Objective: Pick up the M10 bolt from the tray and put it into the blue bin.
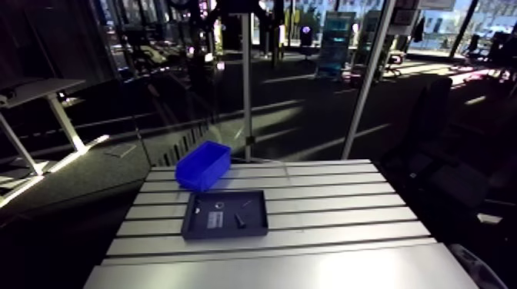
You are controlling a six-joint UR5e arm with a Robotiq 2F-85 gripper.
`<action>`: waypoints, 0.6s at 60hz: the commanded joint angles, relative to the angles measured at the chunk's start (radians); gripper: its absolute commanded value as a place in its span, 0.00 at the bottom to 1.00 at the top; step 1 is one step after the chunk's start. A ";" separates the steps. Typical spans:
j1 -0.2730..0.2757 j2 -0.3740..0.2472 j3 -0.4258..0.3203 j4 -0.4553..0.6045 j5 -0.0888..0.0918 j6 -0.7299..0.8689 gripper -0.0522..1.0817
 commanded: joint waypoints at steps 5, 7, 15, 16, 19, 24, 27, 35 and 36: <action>-0.081 -0.022 0.017 -0.008 0.000 -0.002 0.05; -0.081 -0.022 0.017 -0.008 -0.001 -0.002 0.05; -0.081 -0.020 0.016 -0.008 0.000 -0.002 0.05; -0.081 -0.020 0.017 -0.008 0.000 -0.002 0.05; -0.081 -0.020 0.017 -0.008 0.000 -0.002 0.05; -0.081 -0.022 0.017 -0.008 -0.002 -0.002 0.05; -0.081 -0.022 0.017 -0.008 -0.002 -0.002 0.05; -0.081 -0.022 0.017 -0.008 -0.002 -0.002 0.05; -0.081 -0.022 0.017 -0.008 -0.002 -0.002 0.05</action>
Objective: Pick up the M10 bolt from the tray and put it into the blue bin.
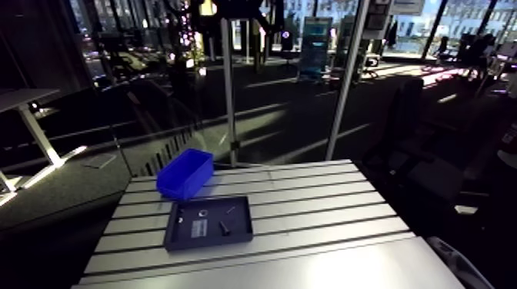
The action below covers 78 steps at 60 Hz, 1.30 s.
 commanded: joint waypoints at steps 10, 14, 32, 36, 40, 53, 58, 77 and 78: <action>-0.001 -0.001 0.001 0.000 0.000 0.000 0.05; -0.001 -0.001 0.001 0.000 0.001 0.000 0.05; -0.001 -0.004 -0.001 0.000 0.003 0.000 0.05; -0.001 -0.004 0.000 0.000 0.001 0.000 0.05; -0.001 -0.004 0.001 0.000 0.001 0.000 0.05; 0.000 0.000 0.004 0.000 0.001 0.000 0.05; 0.000 0.006 0.002 0.000 -0.002 0.000 0.05; 0.006 0.014 0.016 -0.016 0.006 0.009 0.05; 0.006 0.014 0.017 -0.021 0.006 0.008 0.05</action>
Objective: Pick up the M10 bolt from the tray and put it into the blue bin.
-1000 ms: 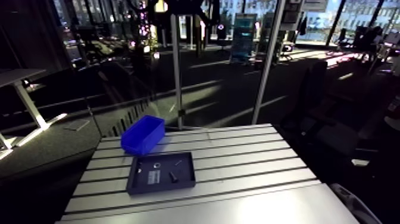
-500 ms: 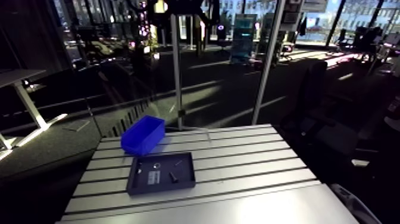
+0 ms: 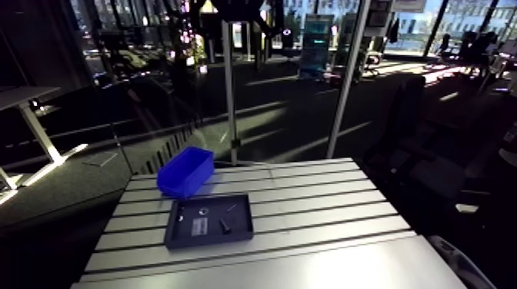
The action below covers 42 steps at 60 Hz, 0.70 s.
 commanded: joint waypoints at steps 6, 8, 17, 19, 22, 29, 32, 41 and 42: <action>0.006 0.013 0.020 -0.023 0.004 -0.006 0.05; 0.009 0.015 0.028 -0.032 0.005 -0.006 0.05; 0.051 0.021 0.078 -0.122 0.006 -0.034 0.05; 0.057 0.022 0.090 -0.141 0.006 -0.047 0.05; 0.063 0.032 0.113 -0.162 0.006 -0.082 0.05; 0.074 0.046 0.135 -0.173 0.008 -0.179 0.05; 0.075 0.054 0.143 -0.174 0.009 -0.205 0.05; 0.080 0.071 0.167 -0.178 0.008 -0.240 0.06; 0.083 0.075 0.175 -0.179 0.008 -0.258 0.06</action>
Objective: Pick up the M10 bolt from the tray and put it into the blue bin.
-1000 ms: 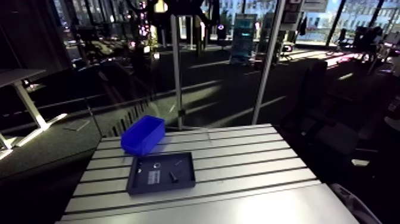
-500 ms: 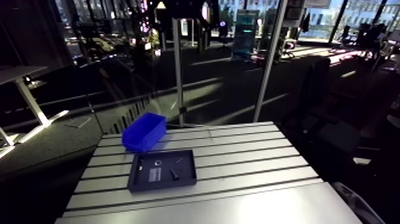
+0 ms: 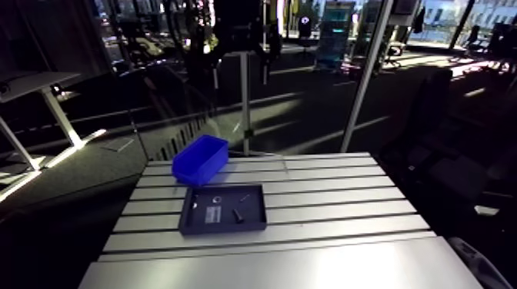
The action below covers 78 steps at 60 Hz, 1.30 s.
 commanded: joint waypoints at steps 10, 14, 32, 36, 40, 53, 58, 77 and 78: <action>0.018 0.033 0.098 -0.042 0.000 -0.153 0.06; 0.018 0.032 0.130 -0.095 -0.002 -0.164 0.06; 0.018 0.044 0.230 -0.208 -0.011 -0.219 0.06; 0.018 0.045 0.242 -0.209 -0.010 -0.219 0.06; 0.018 0.046 0.252 -0.219 -0.009 -0.221 0.06; 0.020 0.045 0.306 -0.265 -0.009 -0.221 0.06; 0.020 0.046 0.326 -0.280 -0.009 -0.219 0.06; 0.033 0.056 0.404 -0.372 -0.040 -0.219 0.06; 0.037 0.063 0.407 -0.373 -0.043 -0.219 0.06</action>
